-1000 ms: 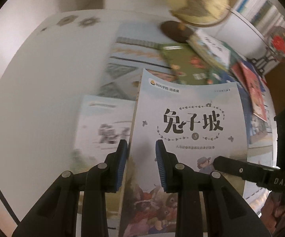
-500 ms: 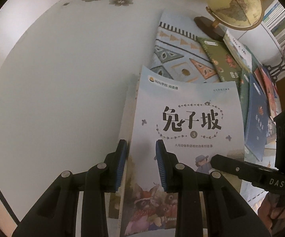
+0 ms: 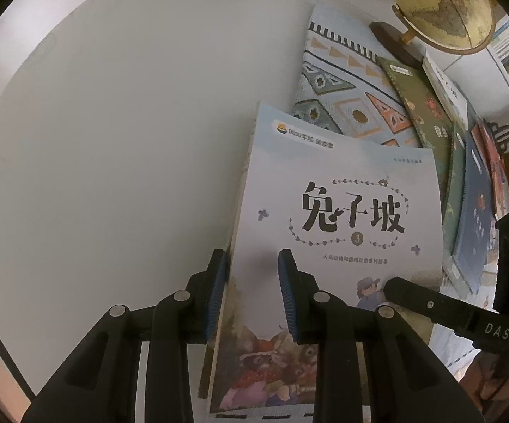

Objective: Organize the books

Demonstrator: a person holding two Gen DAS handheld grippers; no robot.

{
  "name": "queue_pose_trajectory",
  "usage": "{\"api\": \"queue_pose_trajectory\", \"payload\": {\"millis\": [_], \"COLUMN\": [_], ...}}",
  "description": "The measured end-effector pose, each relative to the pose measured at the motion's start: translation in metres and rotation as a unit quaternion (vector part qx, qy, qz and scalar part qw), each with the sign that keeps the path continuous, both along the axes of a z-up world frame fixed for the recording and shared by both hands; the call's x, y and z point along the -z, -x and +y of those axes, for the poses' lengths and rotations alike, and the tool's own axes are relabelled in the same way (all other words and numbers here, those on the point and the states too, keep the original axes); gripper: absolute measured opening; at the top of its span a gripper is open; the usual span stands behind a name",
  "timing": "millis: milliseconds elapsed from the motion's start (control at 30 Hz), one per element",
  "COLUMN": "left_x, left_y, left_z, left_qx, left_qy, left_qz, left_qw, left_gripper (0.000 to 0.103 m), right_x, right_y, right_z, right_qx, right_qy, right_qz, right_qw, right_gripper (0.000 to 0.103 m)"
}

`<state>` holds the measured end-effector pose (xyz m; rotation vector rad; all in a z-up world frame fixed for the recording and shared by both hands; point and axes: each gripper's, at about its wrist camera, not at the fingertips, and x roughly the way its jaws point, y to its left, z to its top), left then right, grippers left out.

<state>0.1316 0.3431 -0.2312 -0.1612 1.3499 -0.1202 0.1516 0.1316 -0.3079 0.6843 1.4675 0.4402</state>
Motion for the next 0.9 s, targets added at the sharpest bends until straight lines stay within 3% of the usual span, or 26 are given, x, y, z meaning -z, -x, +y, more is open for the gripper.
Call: {"api": "queue_pose_trajectory", "payload": {"millis": [300,500,633,900], "left_x": [0.001,-0.007,-0.008,-0.008], "left_y": [0.001,0.001,-0.002,0.0], "left_z": [0.001,0.001,0.002,0.012], "left_qx": [0.0,0.002,-0.006,-0.026], "left_qy": [-0.004,-0.025,-0.024,-0.036], "left_qz": [0.003,-0.01,-0.01,-0.004], "left_qw": [1.0,0.9996,0.9997,0.999], "left_gripper": [0.03,0.03,0.03,0.03], "right_x": [0.004,-0.003,0.001,-0.002], "right_y": [0.01,0.017,0.022,0.026], "right_z": [-0.008,-0.037,-0.042,-0.038], "right_qx": [0.021,0.042,0.04,0.057], "right_qy": [0.012,0.05,0.032,0.042], "right_qz": [0.007,0.013,0.015,0.013], "right_qw": [1.0,0.998,0.999,0.997], "right_gripper": [0.019,0.02,0.021,0.021]}}
